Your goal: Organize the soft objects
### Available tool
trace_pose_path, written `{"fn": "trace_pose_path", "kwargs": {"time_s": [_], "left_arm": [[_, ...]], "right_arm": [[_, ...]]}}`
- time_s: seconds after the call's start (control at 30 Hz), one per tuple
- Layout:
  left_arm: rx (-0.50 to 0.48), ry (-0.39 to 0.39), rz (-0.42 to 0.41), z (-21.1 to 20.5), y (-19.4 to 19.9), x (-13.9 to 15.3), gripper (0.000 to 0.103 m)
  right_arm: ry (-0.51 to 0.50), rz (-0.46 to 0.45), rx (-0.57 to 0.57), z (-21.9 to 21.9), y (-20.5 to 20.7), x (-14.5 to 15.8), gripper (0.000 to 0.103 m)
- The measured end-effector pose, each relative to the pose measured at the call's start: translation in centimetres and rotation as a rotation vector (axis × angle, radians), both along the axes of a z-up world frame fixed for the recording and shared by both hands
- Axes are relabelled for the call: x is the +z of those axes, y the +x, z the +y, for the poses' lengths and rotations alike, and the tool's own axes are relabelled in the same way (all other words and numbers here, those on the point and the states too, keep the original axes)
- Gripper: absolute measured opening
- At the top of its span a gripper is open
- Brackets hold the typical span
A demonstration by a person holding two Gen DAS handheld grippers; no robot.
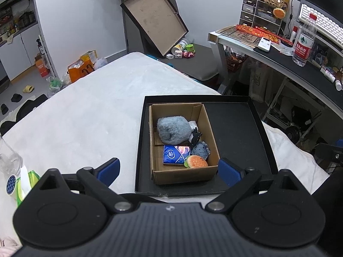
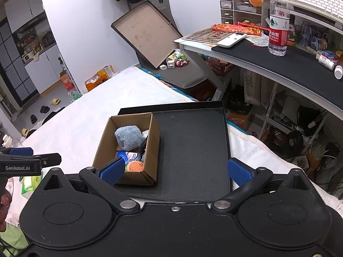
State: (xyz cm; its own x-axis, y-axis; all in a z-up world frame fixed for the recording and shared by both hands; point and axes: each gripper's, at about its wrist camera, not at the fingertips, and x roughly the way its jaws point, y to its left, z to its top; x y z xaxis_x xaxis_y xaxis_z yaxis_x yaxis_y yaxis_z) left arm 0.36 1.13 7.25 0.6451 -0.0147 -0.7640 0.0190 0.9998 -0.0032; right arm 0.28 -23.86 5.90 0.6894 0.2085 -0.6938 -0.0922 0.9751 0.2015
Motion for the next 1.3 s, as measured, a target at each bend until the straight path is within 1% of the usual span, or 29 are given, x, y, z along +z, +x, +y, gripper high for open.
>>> {"fn": "trace_pose_path", "kwargs": {"time_s": [0.53, 0.7, 1.3], "left_arm": [[-0.016, -0.002, 0.005, -0.7, -0.1, -0.2, 0.097], [-0.027, 0.004, 0.005, -1.1, -0.1, -0.3, 0.097], [-0.026, -0.001, 0.008, -1.1, 0.1, -0.6, 0.097]], "right_arm": [[-0.009, 0.005, 0.001, 0.1, -0.2, -0.2, 0.103], [0.003, -0.002, -0.003, -0.1, -0.3, -0.2, 0.103], [0.002, 0.012, -0.01, 0.2, -0.2, -0.6, 0.103]]}}
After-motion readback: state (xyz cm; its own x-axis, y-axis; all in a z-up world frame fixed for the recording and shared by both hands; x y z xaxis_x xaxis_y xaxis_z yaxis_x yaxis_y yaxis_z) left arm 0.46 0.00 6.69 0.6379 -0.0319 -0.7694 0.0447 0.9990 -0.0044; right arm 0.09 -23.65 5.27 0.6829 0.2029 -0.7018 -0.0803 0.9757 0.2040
